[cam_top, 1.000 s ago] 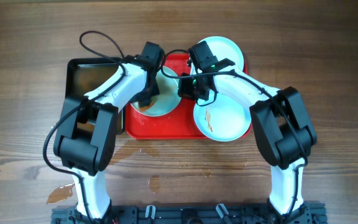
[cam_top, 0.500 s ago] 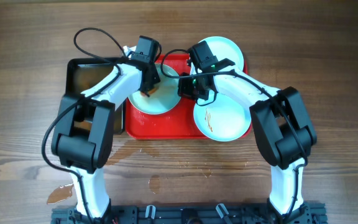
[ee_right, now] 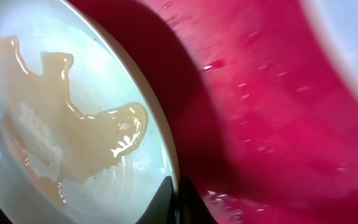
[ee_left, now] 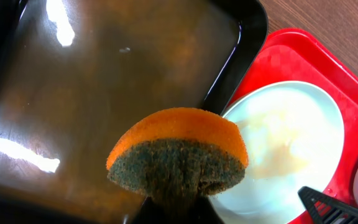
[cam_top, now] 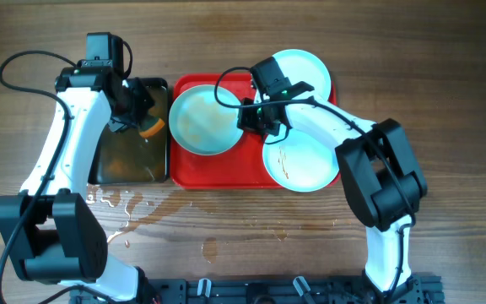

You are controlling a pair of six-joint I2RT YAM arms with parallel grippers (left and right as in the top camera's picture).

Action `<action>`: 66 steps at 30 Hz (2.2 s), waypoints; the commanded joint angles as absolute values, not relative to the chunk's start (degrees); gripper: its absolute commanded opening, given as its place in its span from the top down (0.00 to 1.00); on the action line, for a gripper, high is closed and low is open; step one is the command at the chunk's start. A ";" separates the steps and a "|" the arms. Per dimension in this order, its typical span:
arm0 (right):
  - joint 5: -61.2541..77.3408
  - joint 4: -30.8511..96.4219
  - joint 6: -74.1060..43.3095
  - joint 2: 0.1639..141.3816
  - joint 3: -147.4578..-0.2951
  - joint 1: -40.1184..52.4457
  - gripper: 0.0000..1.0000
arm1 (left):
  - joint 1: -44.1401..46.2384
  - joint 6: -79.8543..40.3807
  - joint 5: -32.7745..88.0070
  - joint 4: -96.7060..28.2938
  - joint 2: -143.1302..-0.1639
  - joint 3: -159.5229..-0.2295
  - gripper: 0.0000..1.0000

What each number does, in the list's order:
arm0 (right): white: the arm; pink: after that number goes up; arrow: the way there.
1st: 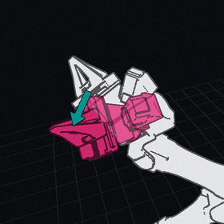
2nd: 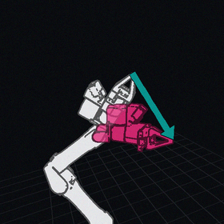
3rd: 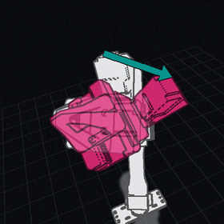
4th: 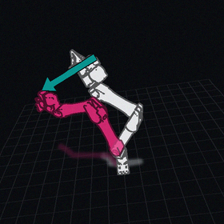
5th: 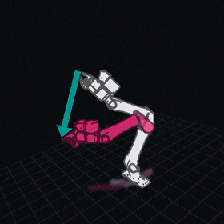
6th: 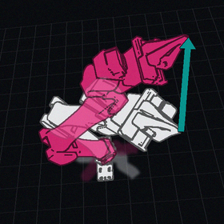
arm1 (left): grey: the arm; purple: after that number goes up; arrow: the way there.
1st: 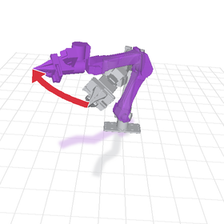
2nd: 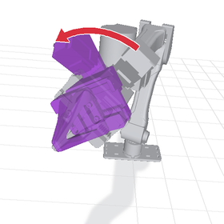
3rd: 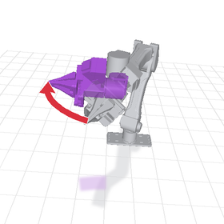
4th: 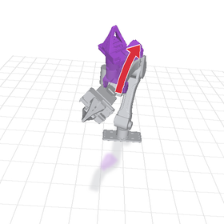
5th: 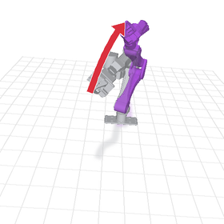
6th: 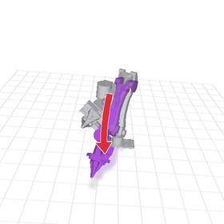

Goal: Clean dirty plates on tray and stack at the side
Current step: 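Lift the cleaned plate with the right gripper, place it right of tray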

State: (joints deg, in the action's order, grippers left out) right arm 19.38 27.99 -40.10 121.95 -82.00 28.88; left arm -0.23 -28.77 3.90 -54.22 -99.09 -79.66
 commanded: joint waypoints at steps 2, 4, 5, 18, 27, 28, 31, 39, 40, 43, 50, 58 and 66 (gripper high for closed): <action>20.12 28.36 -34.11 118.43 -82.87 28.99 0.96 | -0.64 -27.20 4.91 -54.08 -99.33 -79.83 0.96; 7.73 32.10 -31.81 109.38 -82.87 29.02 0.96 | -0.64 -27.20 4.89 -53.98 -99.33 -79.83 0.96; 3.40 33.34 -30.92 106.69 -82.87 29.02 0.96 | -0.64 -27.20 4.89 -53.80 -99.33 -79.83 0.96; -65.84 40.29 -22.17 97.36 -82.87 48.34 0.96 | -0.64 -27.40 4.91 -51.51 -99.33 -79.83 0.96; -79.18 36.56 -17.04 97.41 -82.87 53.30 0.96 | -0.60 -27.40 4.93 -51.55 -99.33 -79.83 0.96; -79.20 36.25 -16.80 97.41 -82.87 53.30 0.96 | -0.60 -27.40 4.93 -51.53 -99.33 -79.83 0.96; -79.18 35.33 -16.43 97.41 -82.87 53.30 0.96 | -0.60 -27.40 4.91 -51.51 -99.33 -79.83 0.96; -74.61 35.16 -16.69 97.41 -82.87 52.86 0.96 | -0.60 -27.40 4.91 -51.51 -99.33 -79.83 0.96; -71.00 35.16 -16.75 97.41 -82.87 52.23 0.96 | -0.60 -27.40 4.91 -51.51 -99.33 -79.83 0.96; -46.37 35.62 -22.48 96.73 -82.87 43.24 0.96 | -0.60 -27.40 4.91 -51.51 -99.33 -79.83 0.96; -1.67 41.19 -27.66 95.31 -82.85 6.90 0.96 | -0.60 -27.40 4.91 -51.48 -99.33 -79.83 0.96; -0.21 44.01 -30.22 104.05 -75.00 -21.04 0.95 | -0.60 -27.42 4.93 -51.48 -99.33 -79.83 0.96; 6.98 44.38 -23.92 105.38 -71.75 -23.64 0.46 | -0.58 -27.40 4.93 -51.51 -99.33 -79.83 0.96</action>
State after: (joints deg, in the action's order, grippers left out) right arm 1.39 42.83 -27.33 104.86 -70.72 -23.73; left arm -0.23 -28.14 4.43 -51.62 -99.11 -79.66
